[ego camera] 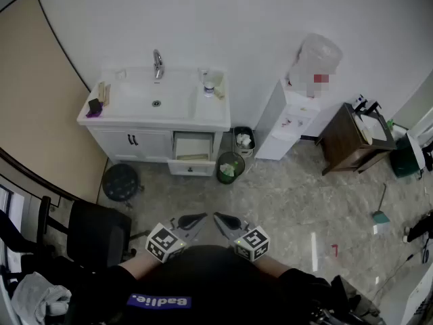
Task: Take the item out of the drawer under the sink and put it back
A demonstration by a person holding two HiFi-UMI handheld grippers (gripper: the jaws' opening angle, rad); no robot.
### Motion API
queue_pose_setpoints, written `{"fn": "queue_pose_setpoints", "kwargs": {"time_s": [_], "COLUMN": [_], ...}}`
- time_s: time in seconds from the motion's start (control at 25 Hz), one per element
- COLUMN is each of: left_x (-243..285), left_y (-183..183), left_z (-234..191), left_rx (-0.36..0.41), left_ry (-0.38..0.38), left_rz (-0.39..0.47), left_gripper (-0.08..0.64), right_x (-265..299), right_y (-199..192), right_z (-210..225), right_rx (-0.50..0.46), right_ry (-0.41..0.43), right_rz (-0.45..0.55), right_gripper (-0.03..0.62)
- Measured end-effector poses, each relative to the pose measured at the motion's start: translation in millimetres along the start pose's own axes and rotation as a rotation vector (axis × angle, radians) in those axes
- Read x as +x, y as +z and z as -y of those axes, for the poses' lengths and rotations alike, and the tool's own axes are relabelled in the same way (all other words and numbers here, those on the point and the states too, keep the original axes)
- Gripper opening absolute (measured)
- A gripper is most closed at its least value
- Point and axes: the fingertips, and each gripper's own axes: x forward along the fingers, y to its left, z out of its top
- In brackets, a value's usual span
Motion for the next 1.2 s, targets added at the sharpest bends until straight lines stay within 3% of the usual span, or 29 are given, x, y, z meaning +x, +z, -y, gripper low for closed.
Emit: {"fn": "queue_pose_setpoints", "kwargs": {"time_s": [0.8,1.2], "left_x": [-4.1,19.5], "left_y": [-6.5,-10.2], "left_z": [7.9,7.4], "left_rx": [-0.014,-0.054], "left_ry": [0.022,0.148], "left_rz": [-0.008,-0.008], "left_gripper": [0.006,0.006], "right_x": [-6.6,-24.7], "right_y": [-3.7,-7.4], "right_z": [-3.4,21.4], "right_rx": [-0.010,-0.013], "right_ry": [0.004,0.074], "right_rz": [0.003,-0.009], "right_gripper": [0.002,0.002]}}
